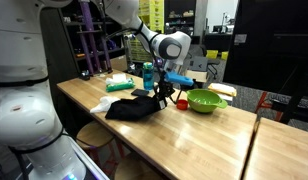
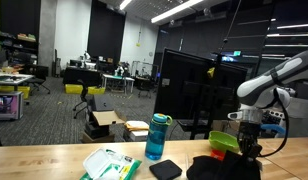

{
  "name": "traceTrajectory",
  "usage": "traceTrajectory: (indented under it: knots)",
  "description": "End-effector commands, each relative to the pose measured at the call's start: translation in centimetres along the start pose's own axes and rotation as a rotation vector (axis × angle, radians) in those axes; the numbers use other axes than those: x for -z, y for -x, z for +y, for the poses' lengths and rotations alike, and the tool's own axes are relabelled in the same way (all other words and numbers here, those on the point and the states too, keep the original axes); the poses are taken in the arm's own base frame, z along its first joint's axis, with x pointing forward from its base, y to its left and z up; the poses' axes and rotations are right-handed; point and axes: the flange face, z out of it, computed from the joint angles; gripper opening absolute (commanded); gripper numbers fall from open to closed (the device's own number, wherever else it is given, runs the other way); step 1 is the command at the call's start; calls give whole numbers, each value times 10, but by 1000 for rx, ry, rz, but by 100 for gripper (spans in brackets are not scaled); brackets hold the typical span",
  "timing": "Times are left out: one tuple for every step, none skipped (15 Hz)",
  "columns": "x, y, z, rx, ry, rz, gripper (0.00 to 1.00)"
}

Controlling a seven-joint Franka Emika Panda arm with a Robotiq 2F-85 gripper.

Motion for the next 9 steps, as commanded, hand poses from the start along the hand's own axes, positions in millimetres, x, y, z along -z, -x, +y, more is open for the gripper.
traceTrajectory:
  knots:
    - [6,-5,-26,19,12,7,2]
    - [4,-7,-31,23,17,1,2]
    - [2,-9,-37,30,14,-8,2]
    - [-1,-12,-42,36,15,-17,2]
    - [-5,-14,-46,45,17,-27,2]
    - [-8,-18,-48,55,20,-37,2]
    - [-11,-21,-53,68,22,-46,2]
    - [-14,-24,-58,82,26,-55,2]
    - [-17,-27,-63,95,26,-63,2]
